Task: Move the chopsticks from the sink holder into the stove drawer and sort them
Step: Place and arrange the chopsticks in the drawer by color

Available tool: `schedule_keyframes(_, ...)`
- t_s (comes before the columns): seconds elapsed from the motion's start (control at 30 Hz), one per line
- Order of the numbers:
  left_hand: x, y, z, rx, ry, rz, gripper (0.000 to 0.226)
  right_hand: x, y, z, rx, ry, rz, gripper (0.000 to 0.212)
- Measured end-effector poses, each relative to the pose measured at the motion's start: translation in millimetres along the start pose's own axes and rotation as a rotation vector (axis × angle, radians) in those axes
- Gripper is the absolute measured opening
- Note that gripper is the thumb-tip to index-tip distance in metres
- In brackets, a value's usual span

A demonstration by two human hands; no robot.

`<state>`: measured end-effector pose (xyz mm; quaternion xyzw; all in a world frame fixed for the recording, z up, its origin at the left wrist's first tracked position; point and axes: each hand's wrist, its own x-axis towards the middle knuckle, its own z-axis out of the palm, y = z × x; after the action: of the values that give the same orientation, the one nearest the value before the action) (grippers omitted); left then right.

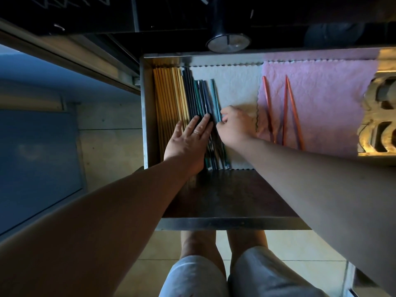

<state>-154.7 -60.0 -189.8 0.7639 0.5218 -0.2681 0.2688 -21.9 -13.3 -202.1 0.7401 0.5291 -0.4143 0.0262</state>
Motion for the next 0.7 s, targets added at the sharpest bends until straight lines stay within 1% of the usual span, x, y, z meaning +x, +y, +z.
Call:
schedule_keyframes(0.13,-0.4,0.0,0.2,-0.025,0.029,-0.001,0.084,-0.3,-3.5,1.4,0.020,0.021,0.030,0.031)
schedule_keyframes(0.3,3.6,0.4,2.2,-0.031,0.004,0.009,0.086,-1.4,-6.2,8.3,0.120,-0.012,0.051,0.035)
schedule_keyframes(0.47,3.4,5.0,-1.4,-0.021,-0.007,-0.007,0.085,-3.7,2.0,2.2,0.109,-0.023,0.047,0.033)
schedule_keyframes(0.57,1.8,10.3,-8.0,-0.053,0.029,-0.019,0.079,-6.6,9.6,-8.2,0.111,0.012,0.067,0.033)
schedule_keyframes(0.7,2.6,29.8,-20.3,-0.092,0.067,-0.001,0.072,-11.4,31.6,-33.6,0.105,0.116,0.016,0.032)
